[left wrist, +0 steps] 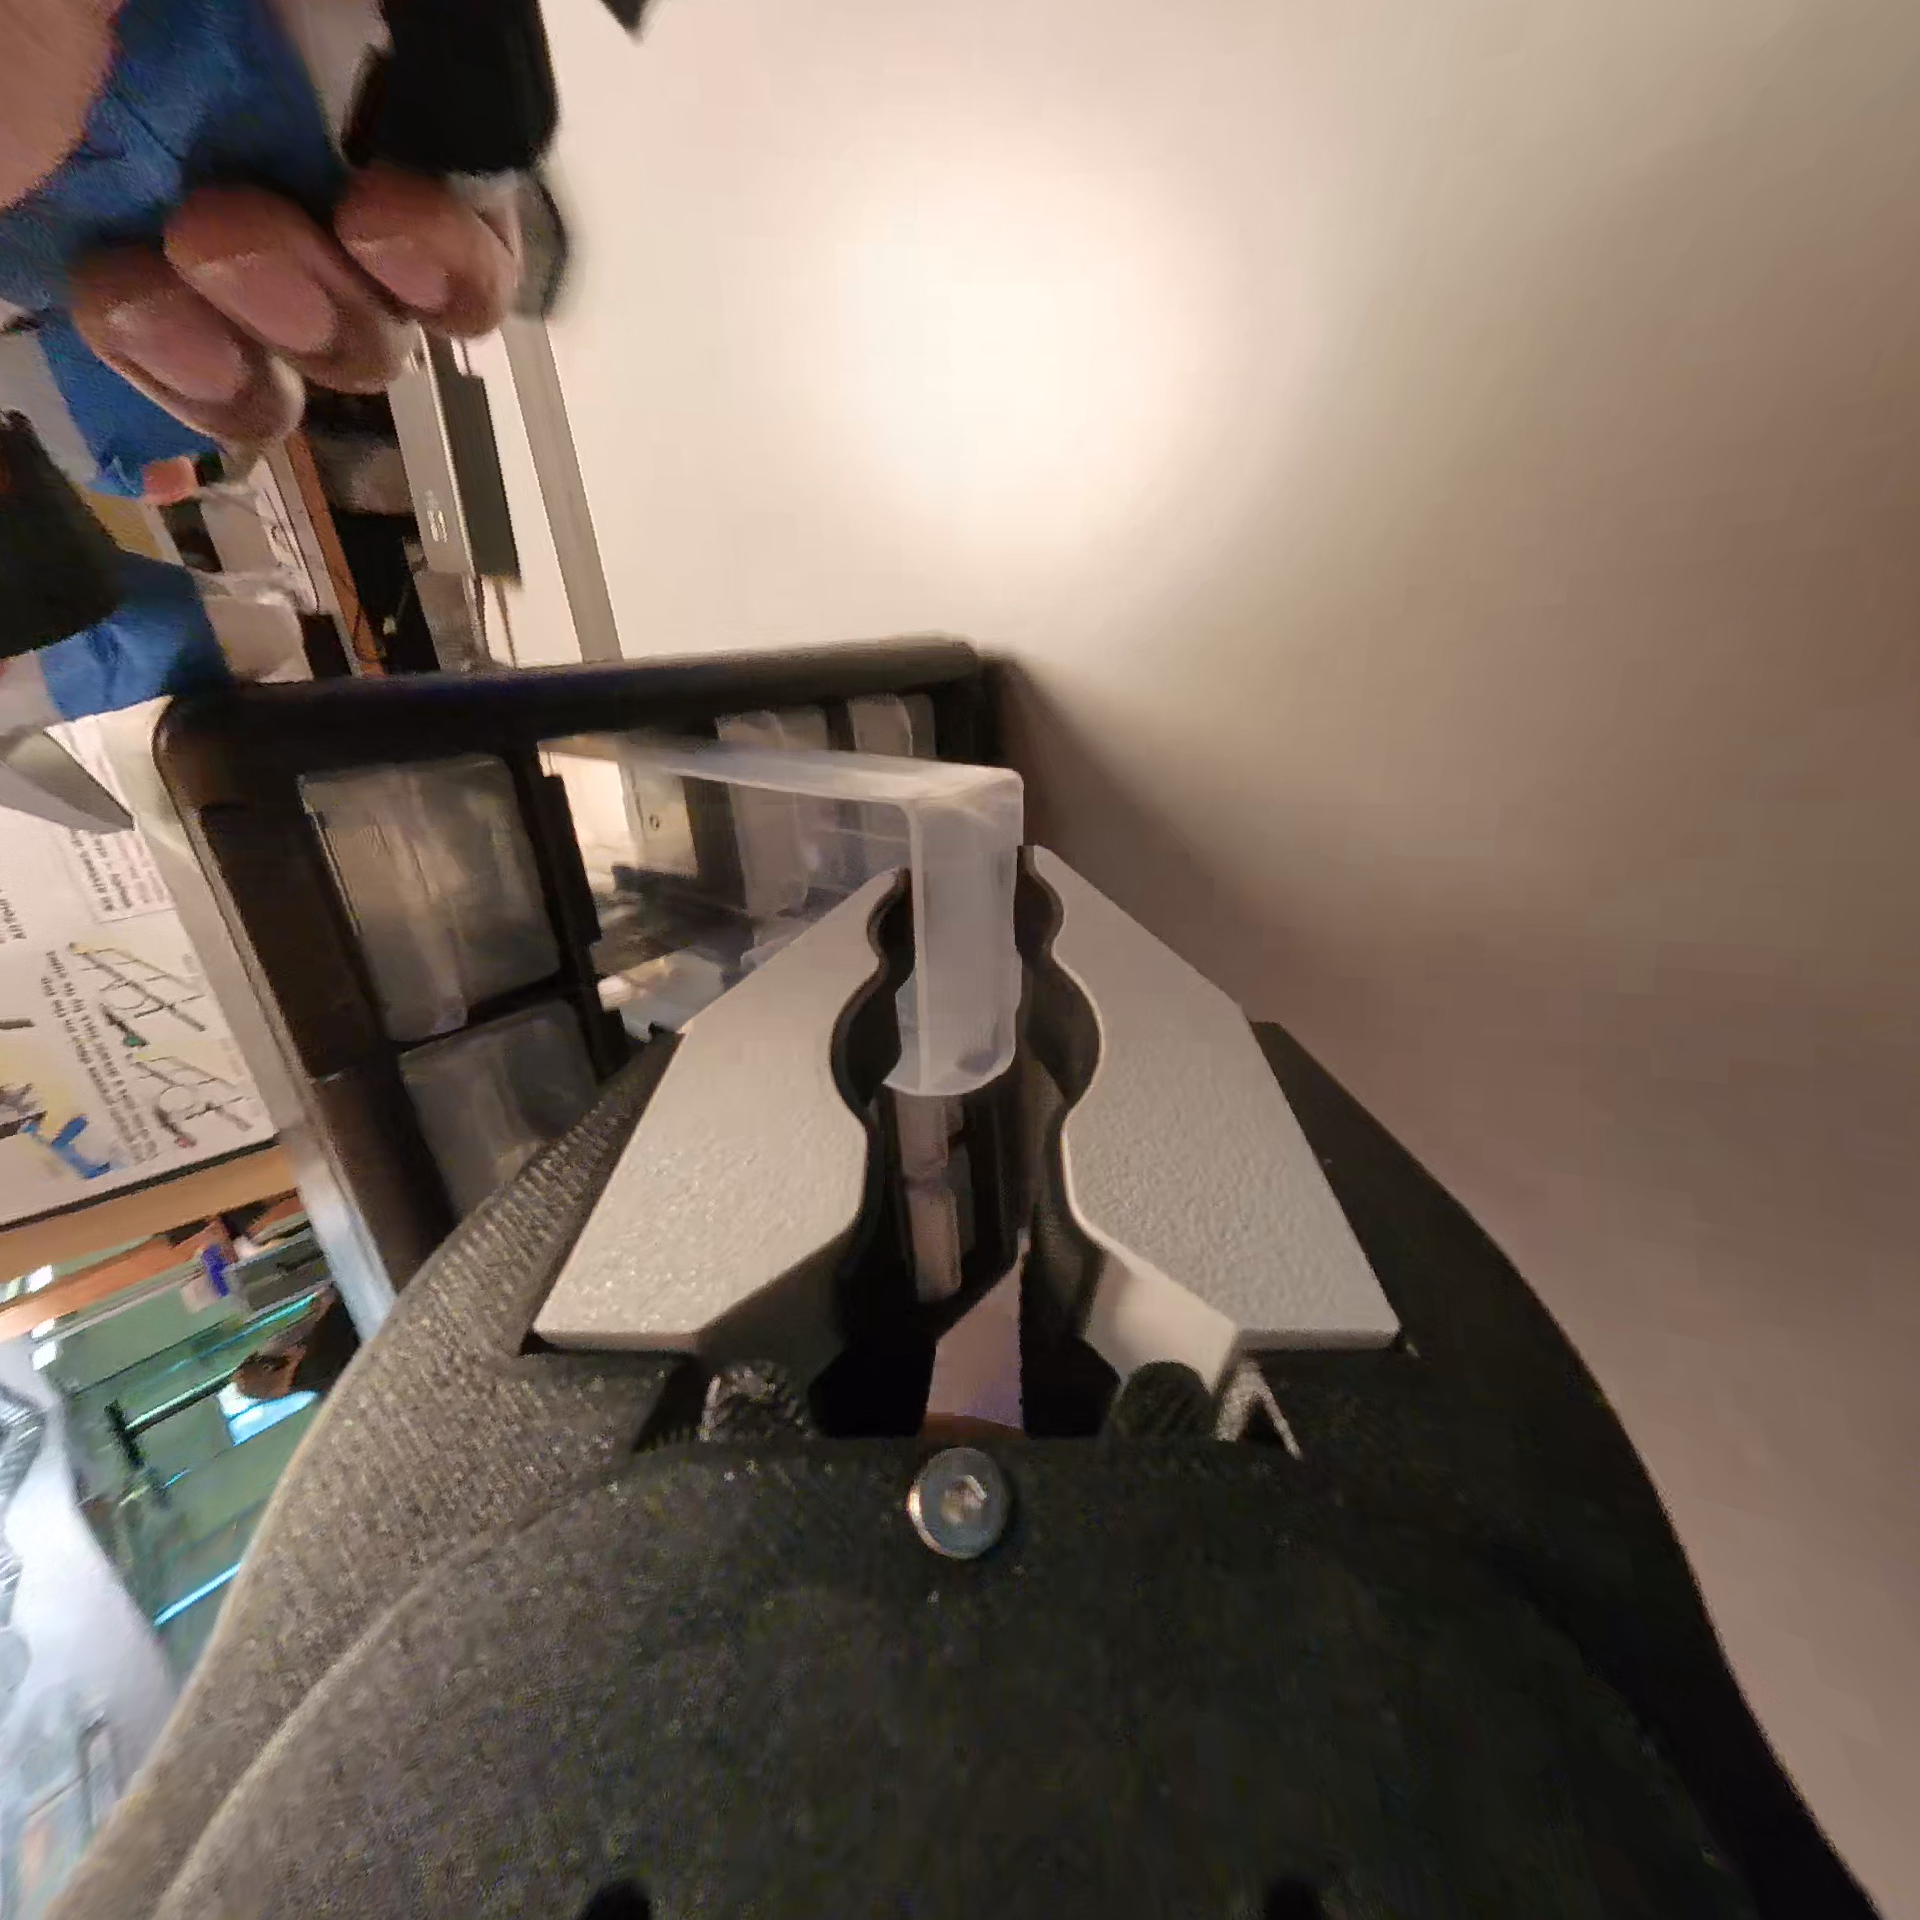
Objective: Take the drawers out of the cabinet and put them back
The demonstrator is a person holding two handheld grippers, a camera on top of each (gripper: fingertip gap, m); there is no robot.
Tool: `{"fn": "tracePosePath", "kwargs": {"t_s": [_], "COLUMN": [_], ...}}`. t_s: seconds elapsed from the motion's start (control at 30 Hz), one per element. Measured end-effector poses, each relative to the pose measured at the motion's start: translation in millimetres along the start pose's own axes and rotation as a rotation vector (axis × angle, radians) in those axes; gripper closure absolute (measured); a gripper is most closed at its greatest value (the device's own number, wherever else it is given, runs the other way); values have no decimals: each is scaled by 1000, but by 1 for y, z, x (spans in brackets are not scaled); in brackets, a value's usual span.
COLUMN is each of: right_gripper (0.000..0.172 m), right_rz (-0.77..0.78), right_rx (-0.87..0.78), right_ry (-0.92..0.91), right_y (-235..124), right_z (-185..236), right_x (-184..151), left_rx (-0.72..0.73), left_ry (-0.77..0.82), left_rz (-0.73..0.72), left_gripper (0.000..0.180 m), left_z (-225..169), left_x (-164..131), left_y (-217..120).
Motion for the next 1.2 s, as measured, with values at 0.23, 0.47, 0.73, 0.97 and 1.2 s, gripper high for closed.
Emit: {"fn": "tracePosePath", "kwargs": {"t_s": [0.23, 0.47, 0.73, 0.97, 1.2], "right_gripper": [128, 128, 128, 128, 128], "right_rz": [-6, -3, -1, -1, -2], "right_rx": [-8, -5, -3, -2, 5], "right_ry": [6, 9, 3, 2, 3], "right_y": [1, 1, 1, 1, 1], "right_z": [-3, -4, -3, -3, -4], "right_x": [-1, -1, -2, -2, -2], "left_rx": [77, 100, 173, 334, 371], "left_ry": [-93, -143, -193, -292, -431], "left_rz": [-93, -82, -88, -89, -344], "left_gripper": [161, 161, 160, 155, 146], "left_z": [4, 8, 18, 40, 33], "left_x": [5, 4, 6, -11, -27], "left_y": [14, 12, 28, 58, 39]}}
Point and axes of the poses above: each gripper's, where its closed fingertips meet, y out along the fingers, x out of its top, z = x × y across the jaws, the point moved 6 cm from there along -y, back along the fingers, and after that the axes turned 15 degrees about x, right-handed, at the moved point
